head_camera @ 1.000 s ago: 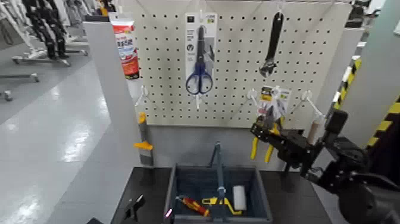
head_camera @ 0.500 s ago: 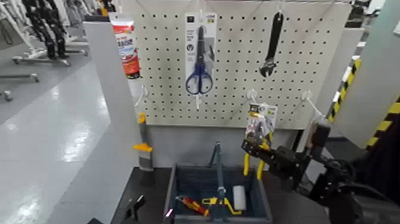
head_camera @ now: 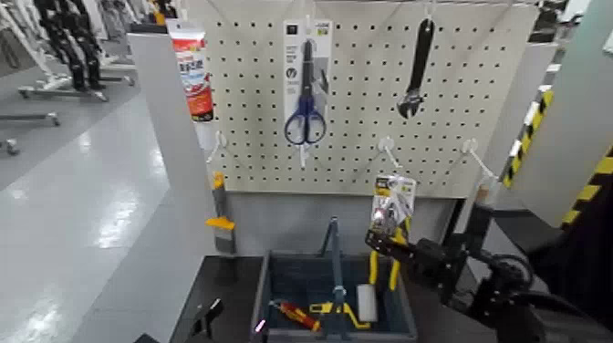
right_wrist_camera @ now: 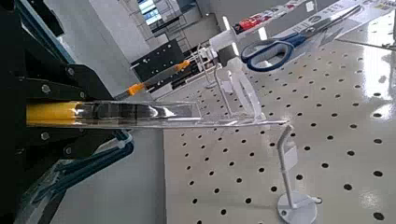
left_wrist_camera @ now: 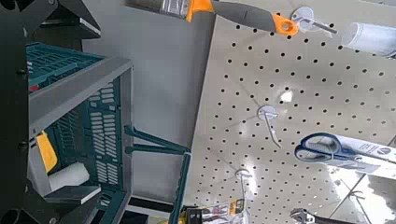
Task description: Put the yellow pliers into the crate.
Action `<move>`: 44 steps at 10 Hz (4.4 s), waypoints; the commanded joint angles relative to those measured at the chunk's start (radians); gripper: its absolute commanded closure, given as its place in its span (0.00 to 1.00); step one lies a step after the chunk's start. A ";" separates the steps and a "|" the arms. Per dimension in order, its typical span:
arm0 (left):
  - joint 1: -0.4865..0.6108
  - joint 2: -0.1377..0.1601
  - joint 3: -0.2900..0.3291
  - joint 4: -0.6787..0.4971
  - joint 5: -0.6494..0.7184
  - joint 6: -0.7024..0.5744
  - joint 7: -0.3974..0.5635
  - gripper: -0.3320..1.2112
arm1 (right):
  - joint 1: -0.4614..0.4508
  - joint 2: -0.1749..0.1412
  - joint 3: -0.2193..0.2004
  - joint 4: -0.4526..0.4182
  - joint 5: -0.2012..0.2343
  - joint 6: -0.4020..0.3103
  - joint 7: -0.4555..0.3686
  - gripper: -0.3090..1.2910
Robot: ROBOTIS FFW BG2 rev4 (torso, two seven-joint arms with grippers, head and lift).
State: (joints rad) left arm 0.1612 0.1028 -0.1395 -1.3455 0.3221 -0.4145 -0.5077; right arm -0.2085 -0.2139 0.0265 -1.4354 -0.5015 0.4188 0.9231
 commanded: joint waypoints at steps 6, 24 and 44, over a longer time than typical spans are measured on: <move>-0.006 0.008 -0.008 0.002 0.000 -0.001 0.000 0.30 | -0.017 -0.015 0.050 0.081 0.023 0.034 0.002 0.86; -0.012 0.015 -0.017 0.003 0.003 -0.006 0.000 0.30 | -0.028 -0.012 0.087 0.121 0.032 -0.002 -0.036 0.26; 0.147 0.000 0.097 -0.247 -0.107 0.177 0.032 0.30 | 0.747 0.114 0.075 -0.304 0.350 -0.755 -0.914 0.31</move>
State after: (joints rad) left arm 0.3071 0.1049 -0.0453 -1.5891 0.2207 -0.2415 -0.4746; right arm 0.5388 -0.0990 0.0978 -1.7372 -0.1564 -0.3406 0.0119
